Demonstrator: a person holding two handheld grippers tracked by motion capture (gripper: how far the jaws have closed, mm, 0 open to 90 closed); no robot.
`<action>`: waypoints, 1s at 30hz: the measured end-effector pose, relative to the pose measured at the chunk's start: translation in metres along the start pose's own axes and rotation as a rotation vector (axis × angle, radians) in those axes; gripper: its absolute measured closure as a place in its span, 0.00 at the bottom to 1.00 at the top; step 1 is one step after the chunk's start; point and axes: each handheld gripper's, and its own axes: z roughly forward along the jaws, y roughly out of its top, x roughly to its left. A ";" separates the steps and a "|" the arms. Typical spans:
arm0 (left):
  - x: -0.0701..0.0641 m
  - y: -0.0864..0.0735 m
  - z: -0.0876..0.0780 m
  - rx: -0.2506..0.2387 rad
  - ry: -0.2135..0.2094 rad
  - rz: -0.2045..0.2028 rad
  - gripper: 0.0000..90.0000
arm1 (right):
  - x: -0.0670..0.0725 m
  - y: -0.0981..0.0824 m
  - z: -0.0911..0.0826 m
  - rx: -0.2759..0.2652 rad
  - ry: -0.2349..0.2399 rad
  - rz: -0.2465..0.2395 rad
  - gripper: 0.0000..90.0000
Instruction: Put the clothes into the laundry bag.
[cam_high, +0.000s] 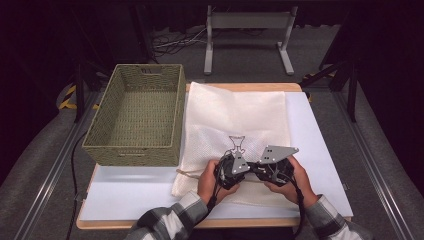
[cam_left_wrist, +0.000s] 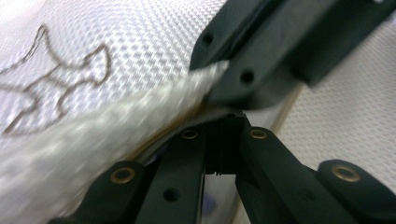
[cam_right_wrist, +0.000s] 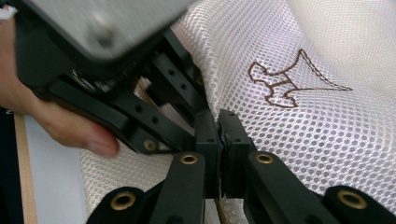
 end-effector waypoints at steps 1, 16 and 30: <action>0.000 0.001 0.002 0.007 0.012 0.007 1.00 | 0.000 0.000 0.000 0.001 -0.002 0.001 0.98; 0.016 -0.004 -0.001 0.048 0.161 -0.090 1.00 | 0.002 -0.002 0.001 0.036 0.007 -0.004 0.98; 0.010 -0.025 -0.050 0.003 -0.012 -0.052 0.94 | 0.001 -0.003 0.002 0.037 0.013 -0.012 0.98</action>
